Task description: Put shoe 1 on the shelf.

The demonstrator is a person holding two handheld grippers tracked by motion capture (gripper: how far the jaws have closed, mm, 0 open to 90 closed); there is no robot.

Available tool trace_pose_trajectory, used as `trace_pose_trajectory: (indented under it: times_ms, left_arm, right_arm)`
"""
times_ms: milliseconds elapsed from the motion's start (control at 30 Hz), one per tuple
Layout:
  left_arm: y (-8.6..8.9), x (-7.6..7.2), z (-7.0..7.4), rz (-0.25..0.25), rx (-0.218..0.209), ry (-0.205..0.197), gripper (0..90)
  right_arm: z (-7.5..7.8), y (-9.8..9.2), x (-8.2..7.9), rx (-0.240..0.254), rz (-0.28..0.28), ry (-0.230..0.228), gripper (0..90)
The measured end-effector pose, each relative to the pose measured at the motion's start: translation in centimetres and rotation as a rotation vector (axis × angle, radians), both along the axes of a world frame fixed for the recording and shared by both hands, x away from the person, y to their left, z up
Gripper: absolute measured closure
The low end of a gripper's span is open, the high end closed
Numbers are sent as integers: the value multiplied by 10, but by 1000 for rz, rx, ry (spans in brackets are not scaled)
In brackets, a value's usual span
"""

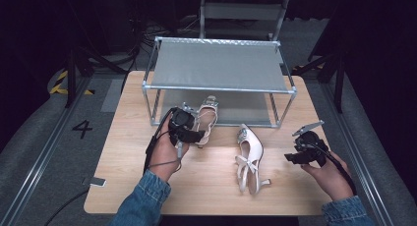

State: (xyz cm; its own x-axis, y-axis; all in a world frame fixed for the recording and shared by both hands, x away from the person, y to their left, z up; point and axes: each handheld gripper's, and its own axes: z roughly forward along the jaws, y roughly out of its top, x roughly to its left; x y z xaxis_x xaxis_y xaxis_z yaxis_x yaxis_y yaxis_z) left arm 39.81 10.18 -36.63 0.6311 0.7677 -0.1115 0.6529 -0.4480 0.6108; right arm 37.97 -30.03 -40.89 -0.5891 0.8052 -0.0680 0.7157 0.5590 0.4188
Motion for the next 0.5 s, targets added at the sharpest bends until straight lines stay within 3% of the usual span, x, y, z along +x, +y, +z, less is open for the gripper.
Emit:
trace_pose_trajectory:
  times_ms: [167, 267, 500]
  left_arm:
    - [9, -9, -5, -21, 20, 22, 470]
    - [13, -14, -15, -68, 57, 22, 482]
    - [14, -17, -35, -39, 23, 34, 508]
  right_arm:
    - [-2, 2, 2, -5, 7, 2, 451]
    - [-1, 4, 3, -2, 8, 2, 451]
    - [-1, 6, 5, -1, 17, -1, 451]
